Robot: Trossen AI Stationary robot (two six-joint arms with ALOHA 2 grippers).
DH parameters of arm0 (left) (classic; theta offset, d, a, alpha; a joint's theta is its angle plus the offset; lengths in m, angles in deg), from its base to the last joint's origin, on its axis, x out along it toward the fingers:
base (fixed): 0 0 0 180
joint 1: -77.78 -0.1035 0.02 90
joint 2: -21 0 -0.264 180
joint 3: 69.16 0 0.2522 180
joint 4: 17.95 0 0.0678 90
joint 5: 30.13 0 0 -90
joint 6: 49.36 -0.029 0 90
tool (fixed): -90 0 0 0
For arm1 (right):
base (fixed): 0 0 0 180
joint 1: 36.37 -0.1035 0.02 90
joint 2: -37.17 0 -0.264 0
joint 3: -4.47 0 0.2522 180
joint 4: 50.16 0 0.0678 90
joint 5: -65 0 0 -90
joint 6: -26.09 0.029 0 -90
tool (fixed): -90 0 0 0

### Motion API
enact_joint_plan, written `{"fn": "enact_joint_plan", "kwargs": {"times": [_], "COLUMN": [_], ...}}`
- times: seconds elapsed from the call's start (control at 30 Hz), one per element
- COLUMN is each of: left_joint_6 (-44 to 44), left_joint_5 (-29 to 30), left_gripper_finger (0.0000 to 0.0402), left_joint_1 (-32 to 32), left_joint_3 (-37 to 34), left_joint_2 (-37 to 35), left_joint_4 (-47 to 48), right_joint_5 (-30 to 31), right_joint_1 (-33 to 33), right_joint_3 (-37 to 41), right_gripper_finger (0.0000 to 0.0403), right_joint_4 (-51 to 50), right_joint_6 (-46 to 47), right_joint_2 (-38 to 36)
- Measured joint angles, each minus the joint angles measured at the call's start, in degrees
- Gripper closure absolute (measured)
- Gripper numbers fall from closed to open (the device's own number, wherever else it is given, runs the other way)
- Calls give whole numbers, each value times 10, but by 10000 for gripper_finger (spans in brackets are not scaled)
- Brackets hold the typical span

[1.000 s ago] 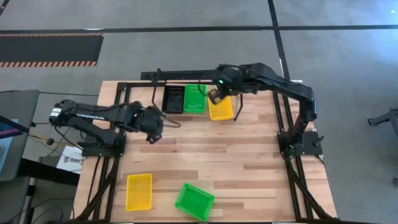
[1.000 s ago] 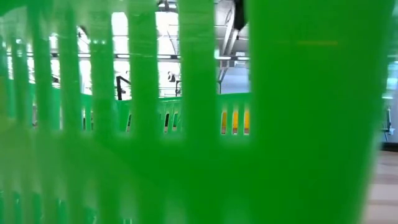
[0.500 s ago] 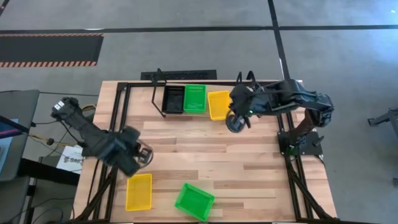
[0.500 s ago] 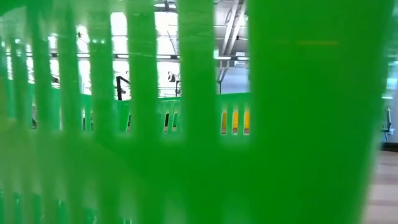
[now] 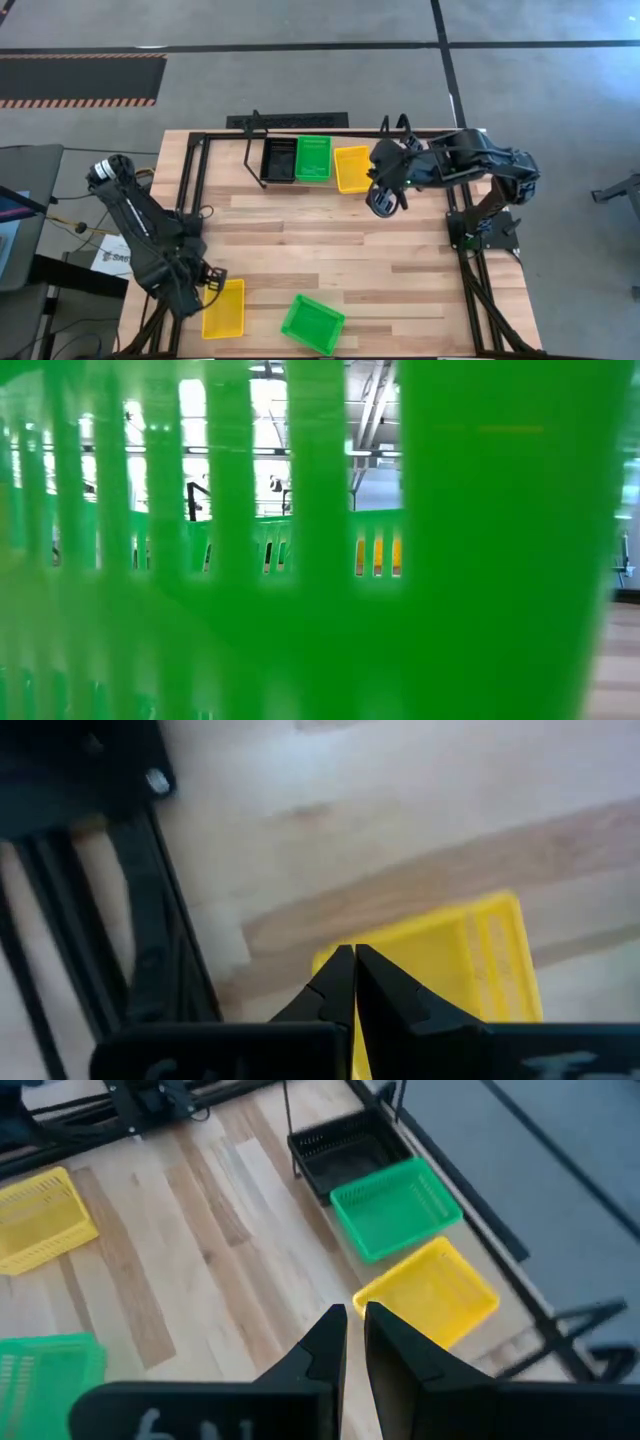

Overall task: Stack baskets on shelf by color
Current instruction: Stack the yellow bin on top of the yellow bin

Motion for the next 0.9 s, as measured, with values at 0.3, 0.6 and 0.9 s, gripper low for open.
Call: {"fn": "enact_joint_plan", "kwargs": {"times": [0.3, 0.6, 0.9], "left_joint_6": [14, 22, 31], "left_joint_5": [-5, -73, -98], "left_gripper_finger": [401, 402, 401], "left_joint_1": [16, 36, 33], "left_joint_3": [-23, -24, 27], "left_joint_2": [8, 70, 75], "left_joint_4": [-120, -171, -118], "right_joint_5": [-103, -107, -106], "right_joint_1": [29, 2, 8], "right_joint_3": [4, 4, 4], "right_gripper_finger": [345, 345, 345], "right_joint_4": [121, 166, 159], "right_joint_6": [-39, -54, -102], "right_joint_2": [1, 0, 0]}}
